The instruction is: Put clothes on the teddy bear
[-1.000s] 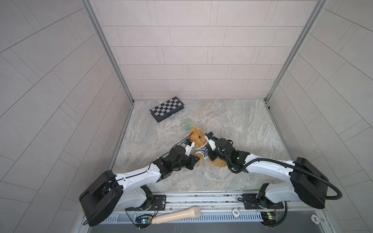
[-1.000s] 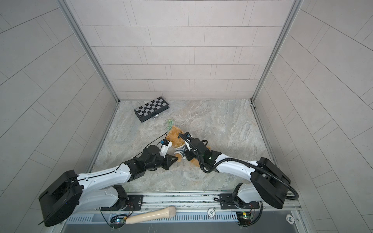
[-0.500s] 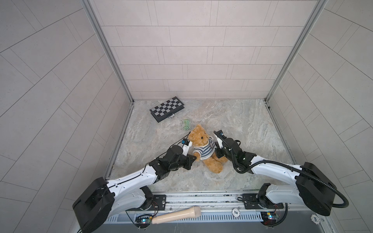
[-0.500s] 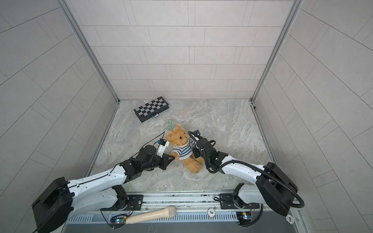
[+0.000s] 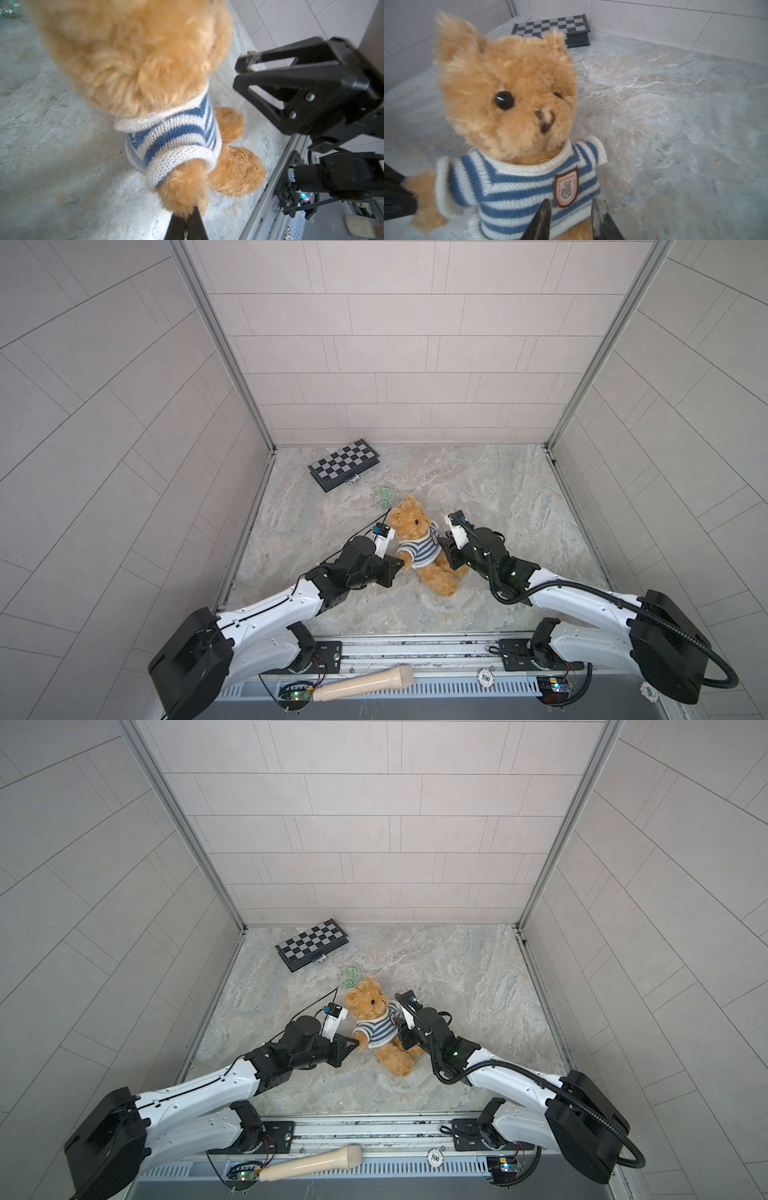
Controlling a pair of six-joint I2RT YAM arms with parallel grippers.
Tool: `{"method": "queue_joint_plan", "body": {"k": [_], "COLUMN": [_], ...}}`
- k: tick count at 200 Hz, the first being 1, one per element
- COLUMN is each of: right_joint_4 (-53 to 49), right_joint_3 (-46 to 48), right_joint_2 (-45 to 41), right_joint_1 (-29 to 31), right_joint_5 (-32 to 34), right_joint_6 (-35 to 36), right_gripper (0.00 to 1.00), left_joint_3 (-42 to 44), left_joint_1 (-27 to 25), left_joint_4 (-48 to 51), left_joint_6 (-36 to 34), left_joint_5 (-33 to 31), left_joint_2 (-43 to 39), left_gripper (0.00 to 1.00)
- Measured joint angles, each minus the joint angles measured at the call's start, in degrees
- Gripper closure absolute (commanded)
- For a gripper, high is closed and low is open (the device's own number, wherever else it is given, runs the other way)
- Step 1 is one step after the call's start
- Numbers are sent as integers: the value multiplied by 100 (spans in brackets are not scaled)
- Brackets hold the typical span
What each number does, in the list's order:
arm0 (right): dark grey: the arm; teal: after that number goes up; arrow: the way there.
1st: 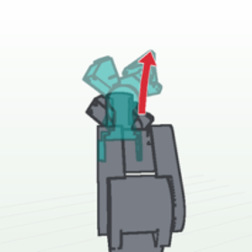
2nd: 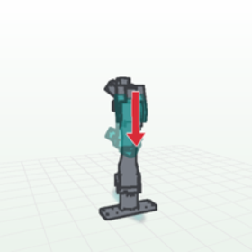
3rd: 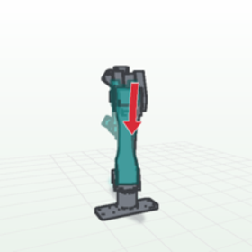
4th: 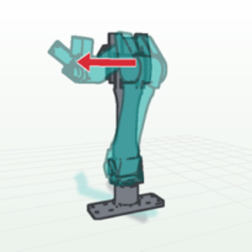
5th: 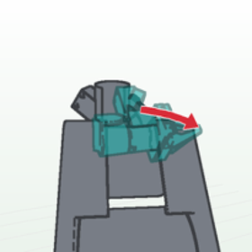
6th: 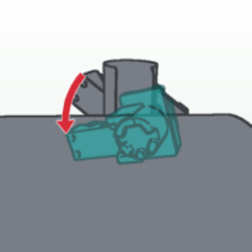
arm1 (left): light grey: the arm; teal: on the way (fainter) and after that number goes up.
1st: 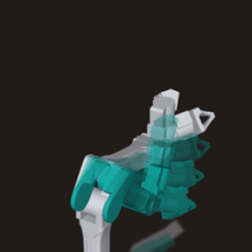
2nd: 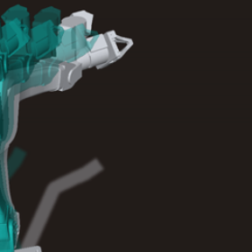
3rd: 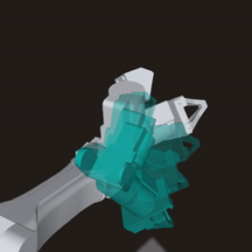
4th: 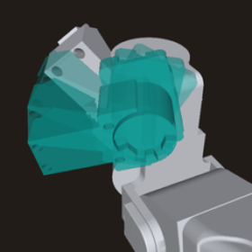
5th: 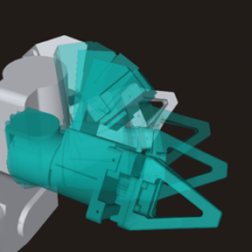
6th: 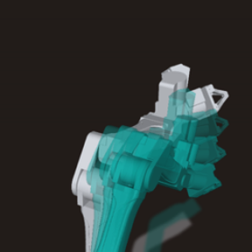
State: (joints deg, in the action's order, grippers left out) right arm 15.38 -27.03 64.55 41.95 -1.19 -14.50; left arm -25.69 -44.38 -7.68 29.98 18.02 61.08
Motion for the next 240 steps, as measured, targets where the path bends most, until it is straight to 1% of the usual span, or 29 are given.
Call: {"method": "queue_joint_plan", "body": {"k": [25,69,94,123,159,179,191,205,214,240], "right_joint_4": [208,586,671,675,782,833,876,929,979,999], "right_joint_3": [232,723,678,518,415,404,404,404,404,433], "right_joint_2": [-297,-876,-927,-800,-396,-151,-63,-22,-15,-79], "right_joint_1": [4,4,57,212,284,313,330,343,352,372], "right_joint_5": [-754,-1784,-2155,-2352,-2444,-2476,-2496,-2511,-2492,-2269], "right_joint_6": [118,317,542,811,1012,1117,1145,1202,1279,1281], "right_gripper": [51,48,48,50,59,68,77,92,100,100], "left_joint_3": [-260,-400,-490,-518,-518,-518,-518,-518,-518,-518], "left_joint_1": [0,0,0,-4,-17,-28,-28,-28,-28,-26], "left_joint_4": [-83,-203,-247,-330,-374,-428,-437,-448,-448,-446], "left_joint_6": [44,321,544,804,1038,1143,1198,1252,1274,1329], "left_joint_5": [310,669,780,859,894,896,896,894,894,885], "left_joint_2": [-50,-310,-306,-293,-291,-293,-293,-302,-315,-411], "left_gripper": [100,100,100,100,100,100,100,100,100,100]}}
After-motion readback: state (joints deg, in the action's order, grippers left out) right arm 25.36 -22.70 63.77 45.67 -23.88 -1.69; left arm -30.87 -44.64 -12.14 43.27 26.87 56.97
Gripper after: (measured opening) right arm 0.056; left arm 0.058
